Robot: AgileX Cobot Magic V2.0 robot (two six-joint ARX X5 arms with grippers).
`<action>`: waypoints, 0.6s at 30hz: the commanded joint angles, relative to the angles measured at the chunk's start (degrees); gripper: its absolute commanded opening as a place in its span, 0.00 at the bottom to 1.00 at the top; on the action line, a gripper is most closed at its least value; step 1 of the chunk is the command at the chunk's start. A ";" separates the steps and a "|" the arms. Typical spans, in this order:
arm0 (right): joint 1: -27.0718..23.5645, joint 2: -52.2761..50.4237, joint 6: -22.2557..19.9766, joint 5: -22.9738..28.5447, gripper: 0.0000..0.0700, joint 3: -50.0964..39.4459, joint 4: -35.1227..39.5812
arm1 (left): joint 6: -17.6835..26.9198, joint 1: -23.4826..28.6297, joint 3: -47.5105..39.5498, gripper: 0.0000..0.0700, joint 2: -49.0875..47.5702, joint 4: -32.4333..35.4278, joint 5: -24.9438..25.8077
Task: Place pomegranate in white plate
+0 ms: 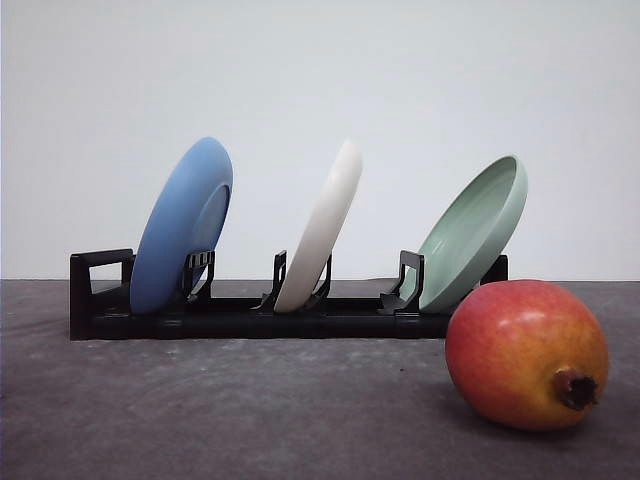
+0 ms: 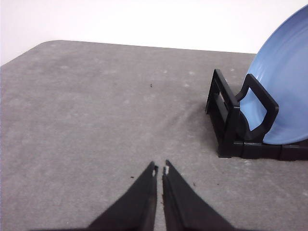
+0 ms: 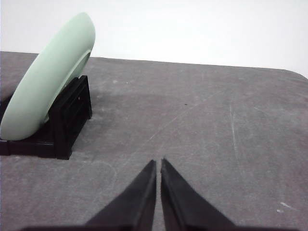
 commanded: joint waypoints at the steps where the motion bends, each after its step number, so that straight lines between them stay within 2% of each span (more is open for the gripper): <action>1: -0.07 0.02 0.17 0.15 0.02 -0.26 0.66 | -0.09 0.15 -0.63 0.00 -0.02 0.02 0.07; 4: -0.07 0.02 0.20 0.15 0.02 -0.26 0.66 | -0.53 0.15 -0.63 0.00 -0.02 0.07 0.13; 6: -0.07 0.02 0.26 0.11 0.02 -0.26 0.71 | -2.51 0.15 -0.63 0.00 -0.02 0.07 0.11; 8: -0.04 0.02 0.27 0.11 0.02 -0.26 0.99 | -6.84 0.15 -0.63 0.00 -0.02 0.07 0.17; 10: -0.04 0.02 0.80 0.09 0.02 -0.24 1.07 | -13.13 0.15 -0.63 0.00 -0.02 0.07 0.33; 15: -0.07 0.02 10.13 0.17 0.02 -0.22 1.71 | -27.52 0.15 -0.63 0.00 -0.02 0.15 0.57; 18: -0.07 0.02 16.34 0.05 0.02 -0.16 4.19 | -34.09 0.15 -0.63 0.00 -0.02 1.90 0.67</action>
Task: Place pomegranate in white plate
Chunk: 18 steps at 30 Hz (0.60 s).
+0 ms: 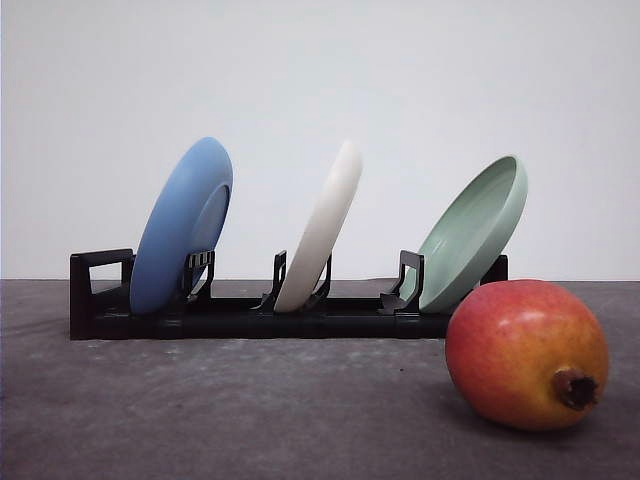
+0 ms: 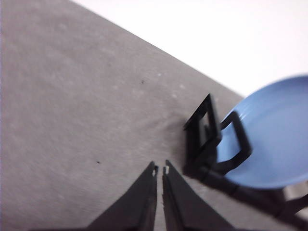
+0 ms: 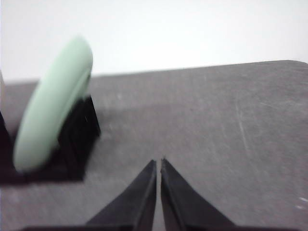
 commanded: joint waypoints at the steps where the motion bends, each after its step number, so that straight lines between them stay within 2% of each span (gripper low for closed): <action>1: -0.07 0.02 7.85 -0.09 0.02 -0.01 2.14 | -8.32 0.15 -0.55 0.00 -0.02 2.61 0.54; 6: -0.06 0.02 12.09 -0.18 0.02 2.78 3.30 | -8.90 0.15 0.71 0.00 -0.02 10.54 2.42; 9: -0.07 0.04 12.18 -0.20 0.02 5.84 1.42 | -8.02 0.15 3.94 0.00 -0.02 9.34 2.40; 11: -0.07 0.10 12.54 -0.19 0.01 8.43 -1.57 | -6.43 0.15 6.94 0.00 0.13 5.78 2.40; 18: -0.07 5.09 12.73 -2.00 0.01 20.53 -18.60 | 2.95 0.15 21.46 0.00 4.65 -14.74 2.68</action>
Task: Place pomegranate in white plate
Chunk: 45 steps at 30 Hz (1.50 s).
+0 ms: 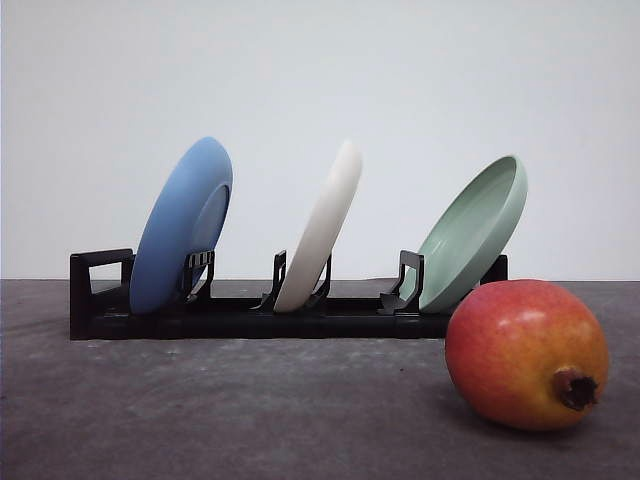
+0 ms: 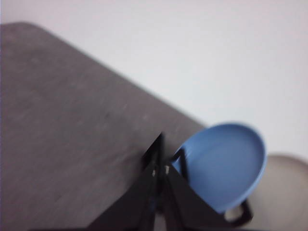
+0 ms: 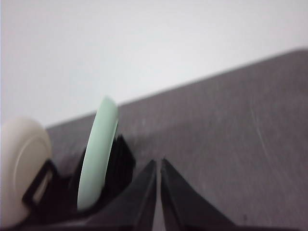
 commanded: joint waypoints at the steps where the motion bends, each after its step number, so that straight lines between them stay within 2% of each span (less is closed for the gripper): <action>1: -0.07 2.19 0.67 -0.81 0.01 3.45 -4.04 | 5.34 0.15 3.91 0.00 1.64 -4.45 0.11; 6: -0.04 10.28 -2.14 -4.14 0.01 10.88 -12.47 | 14.03 0.15 12.83 0.00 8.34 -15.80 0.83; 9: -0.04 14.91 -5.58 -7.65 0.01 13.54 -13.37 | 17.28 0.15 16.48 0.00 12.87 -19.47 4.33; 13: -0.04 19.82 -9.14 -11.27 0.01 14.97 -12.51 | 19.47 -0.71 19.69 0.00 19.08 -21.77 8.88; 16: 0.25 22.54 -10.82 -13.56 0.01 14.97 -11.97 | 20.74 -2.71 20.96 0.00 22.94 -21.91 9.42; 19: 2.61 24.07 -12.69 -13.03 0.02 14.97 -11.59 | 23.56 -6.28 21.80 0.00 26.12 -21.43 9.22; 27: 10.46 24.73 -15.35 -11.18 0.02 14.97 -9.97 | 26.76 -15.91 21.91 0.00 32.27 -13.76 8.72; 31: 12.12 24.71 -15.61 -11.22 0.02 14.97 -9.19 | 29.14 -18.41 22.69 0.00 35.24 -11.92 8.72; 35: 12.33 24.71 -15.61 -11.25 0.02 14.97 -9.14 | 29.66 -19.36 24.17 0.01 37.16 -11.60 8.72; 36: 12.33 24.71 -15.61 -11.26 0.07 14.97 -9.08 | 29.80 -19.35 24.49 0.04 37.30 -11.44 8.75; 37: 12.33 24.71 -15.61 -11.25 0.16 14.97 -9.01 | 29.94 -19.35 24.72 0.11 37.38 -11.21 8.76; 38: 12.33 24.71 -15.61 -11.22 0.29 14.97 -8.94 | 30.06 -19.36 24.84 0.22 37.39 -10.94 8.77; 39: 12.33 24.71 -15.61 -11.21 0.44 14.97 -8.87 | 30.05 -19.35 24.86 0.39 37.33 -10.66 8.78; 40: 12.33 24.71 -15.61 -11.21 0.54 14.97 -8.80 | 30.04 -19.35 24.86 0.51 37.28 -10.51 8.79; 41: 12.33 24.71 -15.60 -11.22 0.60 14.97 -8.74 | 30.04 -19.37 24.86 0.58 37.24 -10.48 8.80; 45: 12.33 24.71 -15.60 -11.22 0.60 14.97 -8.52 | 30.04 -19.38 24.86 0.56 37.24 -10.30 9.78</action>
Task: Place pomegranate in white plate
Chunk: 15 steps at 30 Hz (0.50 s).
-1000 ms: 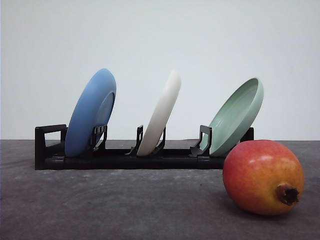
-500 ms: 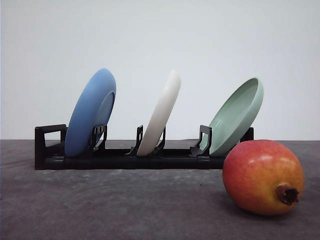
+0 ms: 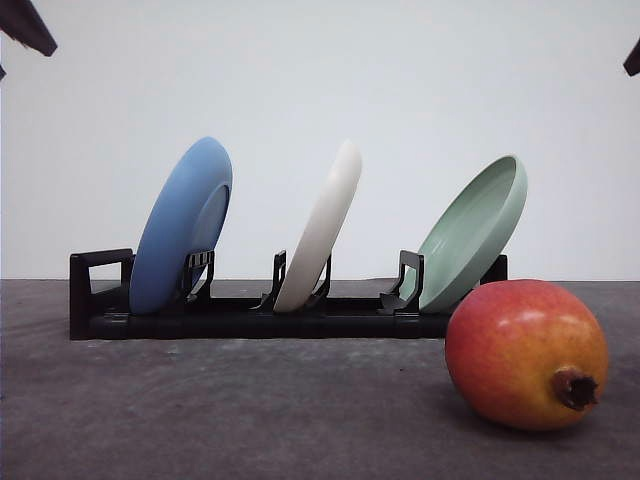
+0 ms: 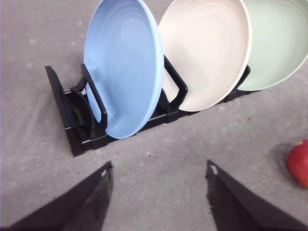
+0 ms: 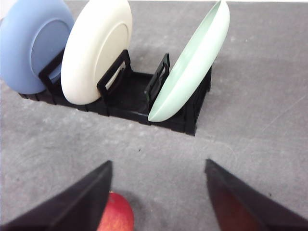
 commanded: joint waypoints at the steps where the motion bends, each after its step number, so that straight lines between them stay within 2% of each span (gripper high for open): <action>1: 0.26 0.20 -0.45 0.19 0.60 0.81 0.58 | 0.50 -0.27 0.85 0.56 0.28 0.80 0.51; 8: 0.26 0.20 -0.41 -0.22 0.60 0.81 0.57 | 1.45 -3.10 0.85 0.56 1.26 3.51 1.33; 15: 0.26 0.17 -0.08 -0.24 0.60 0.81 0.59 | 4.82 -10.98 0.85 0.56 6.26 11.70 -0.18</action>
